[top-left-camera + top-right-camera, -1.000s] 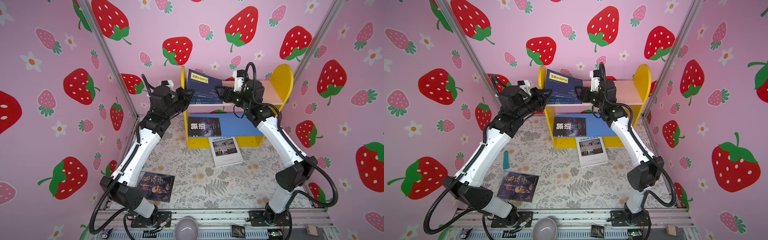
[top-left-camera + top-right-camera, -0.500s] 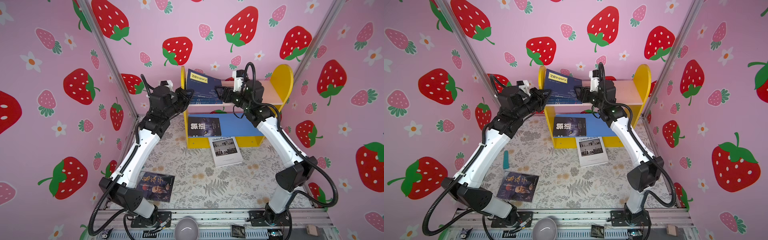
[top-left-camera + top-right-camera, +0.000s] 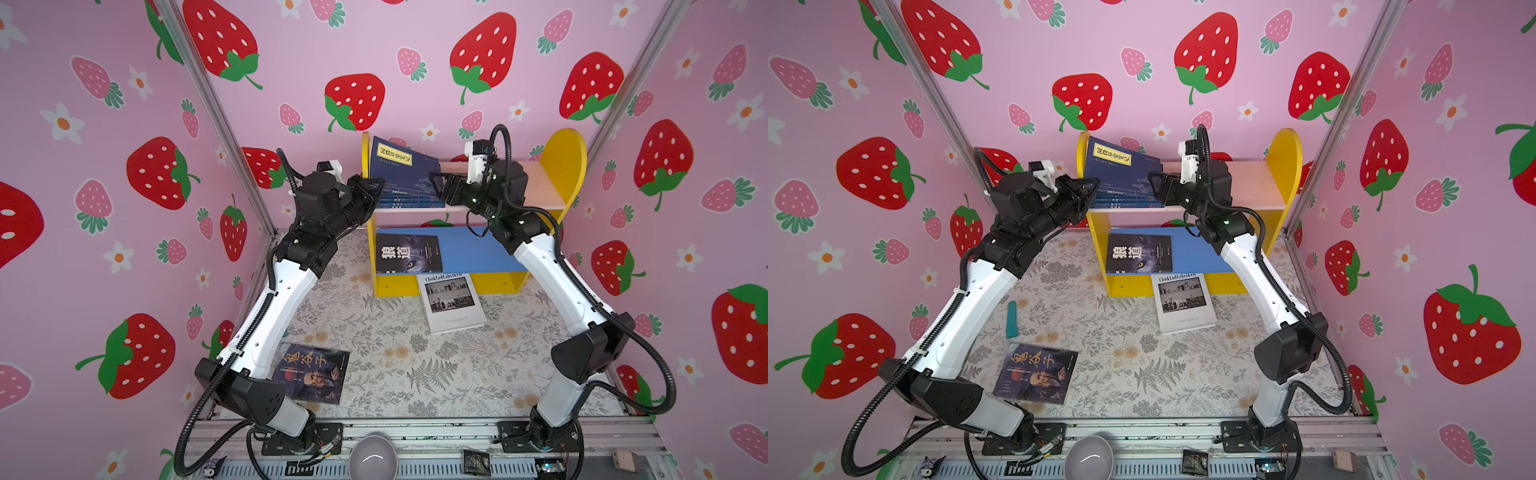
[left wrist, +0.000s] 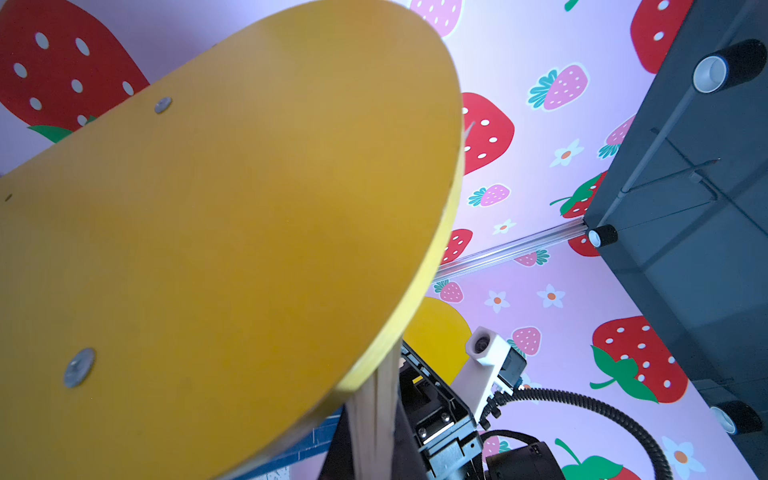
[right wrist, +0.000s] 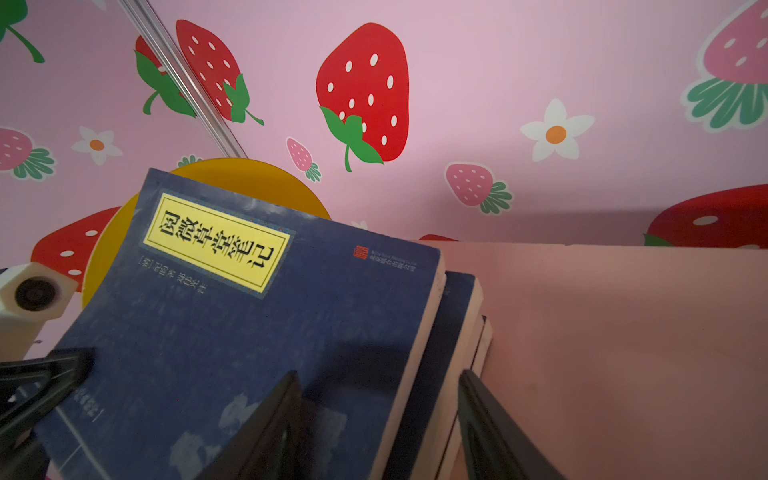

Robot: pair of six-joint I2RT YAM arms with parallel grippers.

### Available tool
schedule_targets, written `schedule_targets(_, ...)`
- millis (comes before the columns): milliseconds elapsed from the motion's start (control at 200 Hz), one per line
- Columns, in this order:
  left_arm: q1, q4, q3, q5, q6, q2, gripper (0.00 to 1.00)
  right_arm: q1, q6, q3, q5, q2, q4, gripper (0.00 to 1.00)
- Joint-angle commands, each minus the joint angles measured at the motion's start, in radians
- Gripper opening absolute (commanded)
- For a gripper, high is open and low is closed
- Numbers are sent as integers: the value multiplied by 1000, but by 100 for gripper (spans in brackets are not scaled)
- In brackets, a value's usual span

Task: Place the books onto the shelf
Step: 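Lower the navy book flat onto the stacked navy books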

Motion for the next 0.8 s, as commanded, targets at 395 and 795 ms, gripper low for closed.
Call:
schedule_targets(395, -12, 66, 13, -35, -5, 22, 0, 8, -27, 14, 26, -20, -26, 65)
schedule_targets(795, -14, 134, -10, -31, -29, 6, 0, 8, 32, -2, -143, -33, 20, 69)
